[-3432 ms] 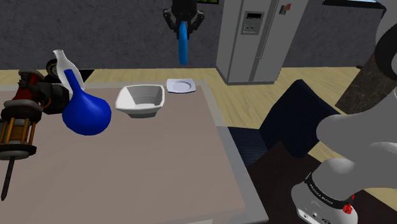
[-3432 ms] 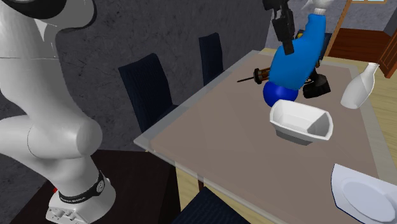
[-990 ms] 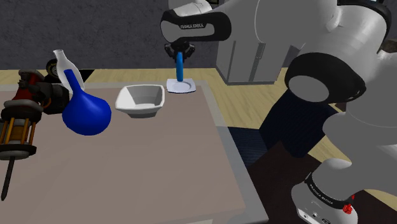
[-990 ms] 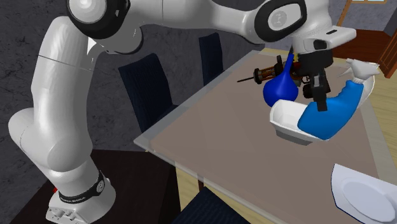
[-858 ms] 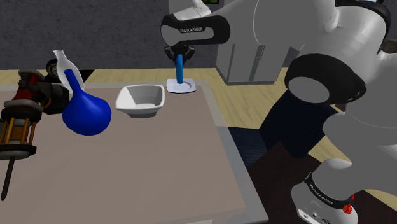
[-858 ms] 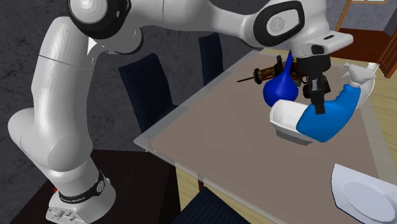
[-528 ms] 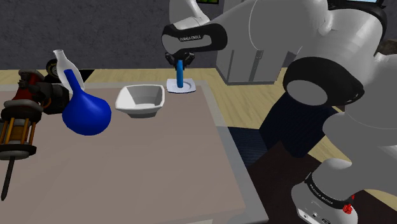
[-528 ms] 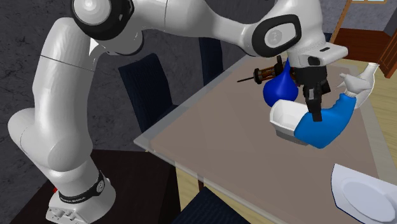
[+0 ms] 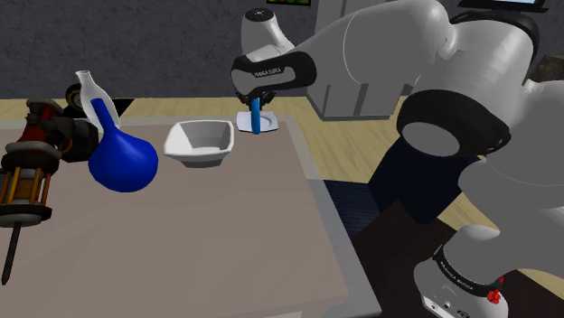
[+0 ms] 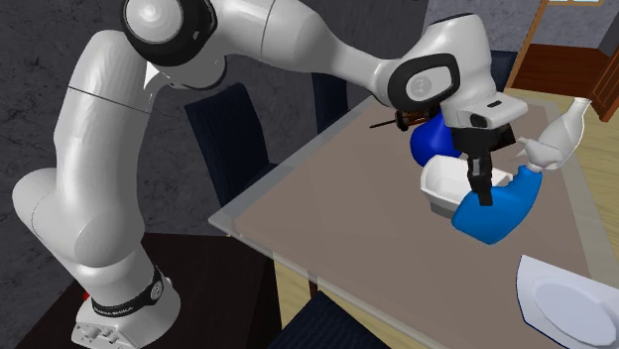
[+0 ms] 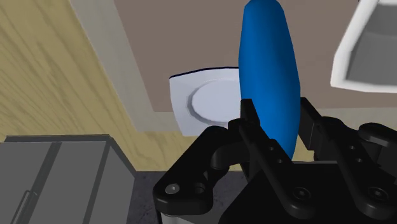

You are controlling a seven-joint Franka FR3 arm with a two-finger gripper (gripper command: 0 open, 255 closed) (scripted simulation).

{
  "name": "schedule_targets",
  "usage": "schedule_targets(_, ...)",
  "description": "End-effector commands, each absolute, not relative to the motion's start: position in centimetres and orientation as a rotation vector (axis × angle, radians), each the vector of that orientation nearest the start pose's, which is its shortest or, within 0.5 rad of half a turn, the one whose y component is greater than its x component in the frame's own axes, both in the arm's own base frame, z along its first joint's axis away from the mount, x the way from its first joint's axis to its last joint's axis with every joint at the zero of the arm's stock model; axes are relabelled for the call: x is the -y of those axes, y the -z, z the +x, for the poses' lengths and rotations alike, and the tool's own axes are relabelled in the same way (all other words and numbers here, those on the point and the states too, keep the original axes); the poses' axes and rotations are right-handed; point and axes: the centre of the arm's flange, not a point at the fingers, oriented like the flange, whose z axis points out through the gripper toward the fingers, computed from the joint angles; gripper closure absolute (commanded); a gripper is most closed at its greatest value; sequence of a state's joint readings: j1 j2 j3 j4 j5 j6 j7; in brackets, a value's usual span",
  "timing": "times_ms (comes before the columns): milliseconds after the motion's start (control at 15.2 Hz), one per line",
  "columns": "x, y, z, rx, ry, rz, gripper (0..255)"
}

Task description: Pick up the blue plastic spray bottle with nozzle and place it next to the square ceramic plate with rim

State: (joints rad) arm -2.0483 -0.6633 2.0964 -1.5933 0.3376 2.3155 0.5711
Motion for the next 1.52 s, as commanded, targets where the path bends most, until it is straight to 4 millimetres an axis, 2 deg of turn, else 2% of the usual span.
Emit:
schedule_targets(0,-17.9,-42.3,67.9,-0.779,0.732,-3.075,255)
schedule_targets(924,-17.9,-35.0,67.9,-0.779,0.732,-3.075,255)
schedule_targets(1386,-17.9,-35.0,67.9,-0.779,0.732,-3.075,255)
schedule_targets(1452,-17.9,-35.0,67.9,-0.779,0.732,-3.075,0)
